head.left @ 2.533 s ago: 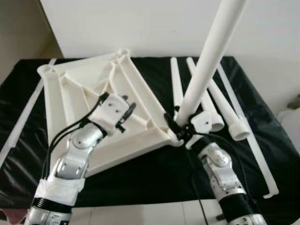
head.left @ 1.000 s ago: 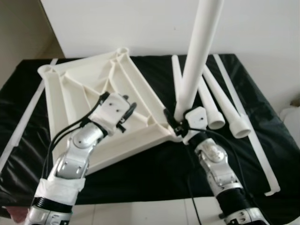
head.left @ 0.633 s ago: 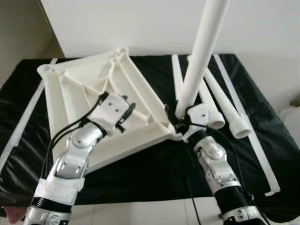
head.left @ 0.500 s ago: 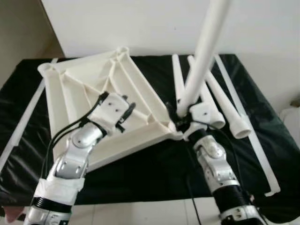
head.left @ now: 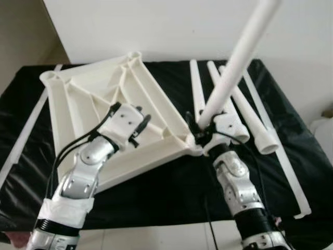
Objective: Building children table
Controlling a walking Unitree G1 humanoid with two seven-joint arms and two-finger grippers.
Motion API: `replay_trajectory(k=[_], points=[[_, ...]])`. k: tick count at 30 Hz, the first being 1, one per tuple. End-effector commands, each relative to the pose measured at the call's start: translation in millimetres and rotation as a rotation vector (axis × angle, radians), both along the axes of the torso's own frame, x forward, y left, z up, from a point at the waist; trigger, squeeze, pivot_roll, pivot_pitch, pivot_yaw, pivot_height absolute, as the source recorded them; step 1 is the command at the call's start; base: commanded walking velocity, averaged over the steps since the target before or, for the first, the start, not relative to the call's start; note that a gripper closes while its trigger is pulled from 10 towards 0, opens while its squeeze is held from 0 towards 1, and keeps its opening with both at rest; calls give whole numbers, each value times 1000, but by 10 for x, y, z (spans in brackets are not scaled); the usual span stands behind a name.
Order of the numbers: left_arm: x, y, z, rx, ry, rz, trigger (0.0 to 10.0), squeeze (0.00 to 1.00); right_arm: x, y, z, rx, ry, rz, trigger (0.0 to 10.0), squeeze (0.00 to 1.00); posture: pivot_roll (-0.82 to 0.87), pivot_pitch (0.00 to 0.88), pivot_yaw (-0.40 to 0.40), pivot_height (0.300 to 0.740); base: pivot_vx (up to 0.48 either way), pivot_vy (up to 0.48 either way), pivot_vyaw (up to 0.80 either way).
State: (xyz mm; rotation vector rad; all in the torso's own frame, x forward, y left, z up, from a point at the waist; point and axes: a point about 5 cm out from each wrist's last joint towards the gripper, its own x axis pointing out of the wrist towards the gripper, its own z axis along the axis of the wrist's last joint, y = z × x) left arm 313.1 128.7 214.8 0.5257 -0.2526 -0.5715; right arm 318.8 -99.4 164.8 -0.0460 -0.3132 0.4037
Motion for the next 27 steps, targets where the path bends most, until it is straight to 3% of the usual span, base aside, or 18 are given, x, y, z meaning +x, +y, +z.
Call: replay_trajectory(k=[1,13,17,19,27], points=[[-17,-3,-18,-1,9,1,10000,0,-61,-24,-282,-25,123,2,10000,0,-49,136,26,740,0,0,0],[-20,-37,-32,-21,16,-5,10000,0,-50,-136,200,-25,-70,-46,10000,0,-61,138,16,740,0,0,0],[-22,-41,-32,-29,17,-6,10000,0,-70,-129,243,-22,-92,-37,10000,0,-61,139,14,740,0,0,0],[-24,-40,-27,-38,18,-4,10000,0,-111,-109,319,-50,-161,-30,10000,0,-60,140,13,740,0,0,0],[-40,-51,0,-85,28,-17,10000,0,-165,-50,511,-78,-261,-15,10000,0,-57,144,12,740,0,0,0]])
